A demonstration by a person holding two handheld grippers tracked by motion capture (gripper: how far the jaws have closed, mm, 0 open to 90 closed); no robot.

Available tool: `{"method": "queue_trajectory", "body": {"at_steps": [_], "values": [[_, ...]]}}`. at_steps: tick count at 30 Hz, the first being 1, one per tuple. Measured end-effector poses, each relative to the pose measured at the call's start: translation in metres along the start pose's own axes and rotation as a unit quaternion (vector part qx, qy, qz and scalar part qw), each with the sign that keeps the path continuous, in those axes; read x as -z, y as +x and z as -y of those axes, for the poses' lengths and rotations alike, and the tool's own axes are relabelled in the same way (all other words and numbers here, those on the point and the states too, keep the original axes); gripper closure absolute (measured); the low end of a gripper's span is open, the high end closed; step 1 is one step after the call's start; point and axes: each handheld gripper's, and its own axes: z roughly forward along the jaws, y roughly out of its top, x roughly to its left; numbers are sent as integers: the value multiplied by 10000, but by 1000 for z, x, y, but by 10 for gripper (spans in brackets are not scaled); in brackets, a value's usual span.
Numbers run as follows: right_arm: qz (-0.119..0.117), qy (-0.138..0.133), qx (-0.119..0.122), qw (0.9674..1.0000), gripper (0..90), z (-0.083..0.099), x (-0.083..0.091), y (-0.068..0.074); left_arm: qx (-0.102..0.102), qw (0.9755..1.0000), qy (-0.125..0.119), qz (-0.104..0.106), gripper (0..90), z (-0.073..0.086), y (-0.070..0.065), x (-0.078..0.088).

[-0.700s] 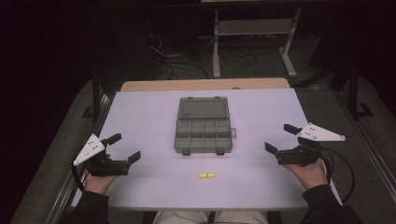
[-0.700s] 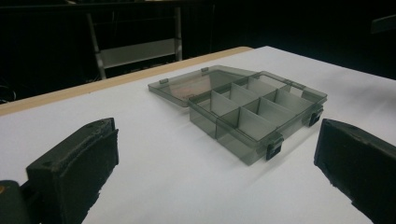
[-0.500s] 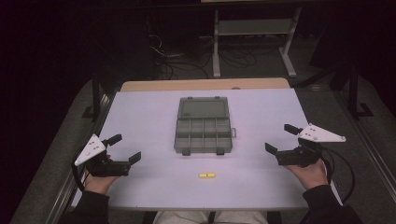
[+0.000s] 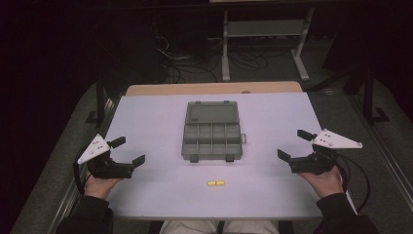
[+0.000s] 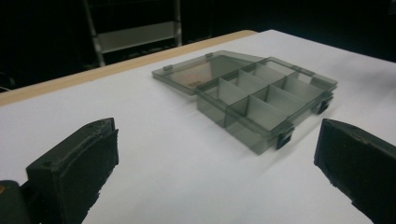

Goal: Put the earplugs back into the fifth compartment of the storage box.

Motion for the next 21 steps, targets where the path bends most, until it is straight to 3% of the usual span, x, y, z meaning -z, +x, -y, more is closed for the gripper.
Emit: {"method": "queue_trajectory", "body": {"at_steps": [8, 13, 21], "values": [[34, 29, 14, 10000, 0, 0, 1, -1, -155, 9997, 149, 109, 0, -8, -3, -10], [19, 40, -1, 10000, 0, 1, 0, 0, -382, 9990, 159, 167, 0, -16, -9, -14], [-53, 82, 71, 9999, 0, 0, 0, 0, -580, 9965, 454, 405, 0, -29, -19, -26]]}}
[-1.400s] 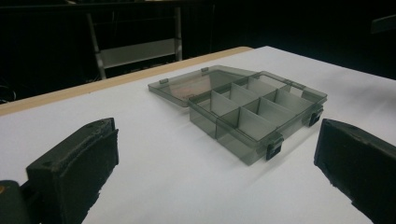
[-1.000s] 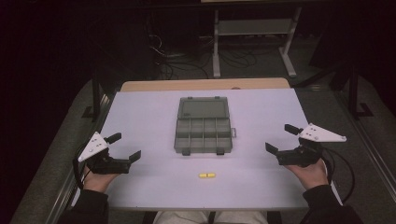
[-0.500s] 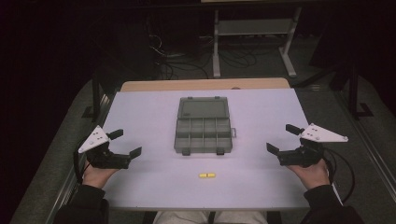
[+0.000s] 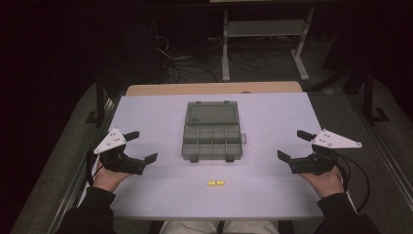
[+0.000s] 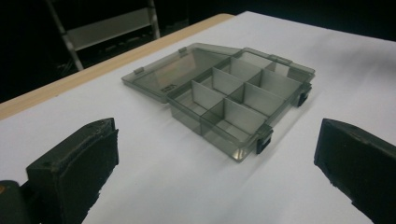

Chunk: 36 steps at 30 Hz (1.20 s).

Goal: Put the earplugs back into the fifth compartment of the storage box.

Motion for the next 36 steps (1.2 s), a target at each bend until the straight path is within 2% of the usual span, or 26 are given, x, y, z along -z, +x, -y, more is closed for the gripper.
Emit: {"method": "queue_trajectory", "body": {"at_steps": [8, 14, 22, 28, 36], "values": [[-54, 7, -16, 10000, 0, 0, 0, -1, -175, 9992, 192, 305, 0, -13, -9, -15], [-99, 55, -4, 9999, 0, 0, -1, 0, -251, 9984, 285, 426, 0, -18, -14, -22], [-149, 140, 27, 9998, 0, 1, -4, 1, -460, 9959, 477, 612, 0, -27, -25, -39], [-172, 150, 39, 9997, 0, 1, -4, 2, -668, 9922, 657, 824, 0, -31, -34, -52], [-238, 196, 57, 9995, 0, 1, -6, 3, -965, 9837, 1075, 1075, 0, -28, -48, -75]]}}
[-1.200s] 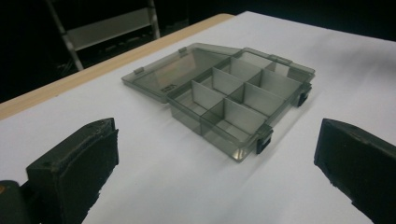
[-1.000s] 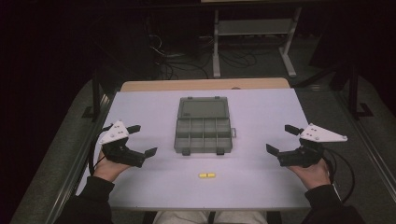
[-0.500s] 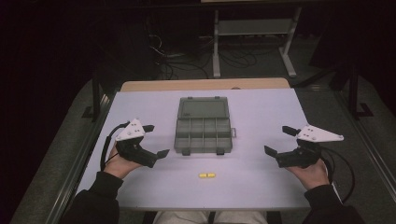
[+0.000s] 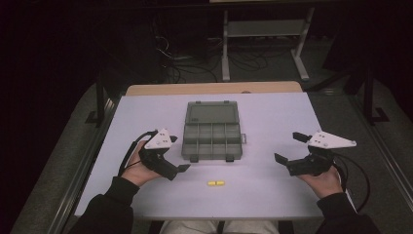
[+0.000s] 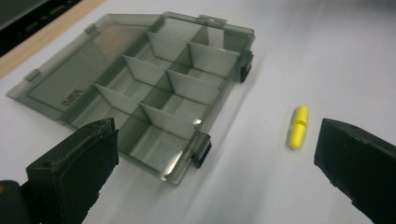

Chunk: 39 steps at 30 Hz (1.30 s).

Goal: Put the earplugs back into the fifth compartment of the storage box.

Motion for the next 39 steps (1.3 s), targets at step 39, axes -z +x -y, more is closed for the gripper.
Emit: {"method": "queue_trajectory", "body": {"at_steps": [39], "values": [[-115, 89, 37, 9999, 0, 0, -4, 2, -719, 9836, 960, 1347, 197, -8, -40, -73]]}}
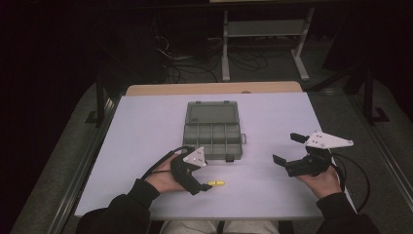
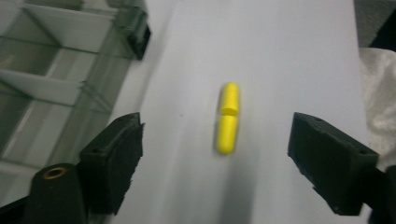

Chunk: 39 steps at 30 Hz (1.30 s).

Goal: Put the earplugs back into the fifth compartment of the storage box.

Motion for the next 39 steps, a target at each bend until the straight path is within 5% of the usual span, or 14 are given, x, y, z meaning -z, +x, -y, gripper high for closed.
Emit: {"method": "queue_trajectory", "body": {"at_steps": [11, 24, 31, 39], "values": [[-30, 17, -8, 10000, 0, 0, -1, 0, -253, 9992, 202, 234, 408, -7, -1, -13], [-37, 20, 9, 10000, 0, 0, -1, 0, -320, 9973, 542, 375, 646, -5, 1, -25], [-38, 21, 6, 10000, 0, 0, -1, 0, -316, 9974, 578, 291, 792, -6, 3, -26], [-35, 19, 11, 10000, 0, 0, -1, 0, -289, 9977, 558, 258, 805, -8, 3, -22]]}}
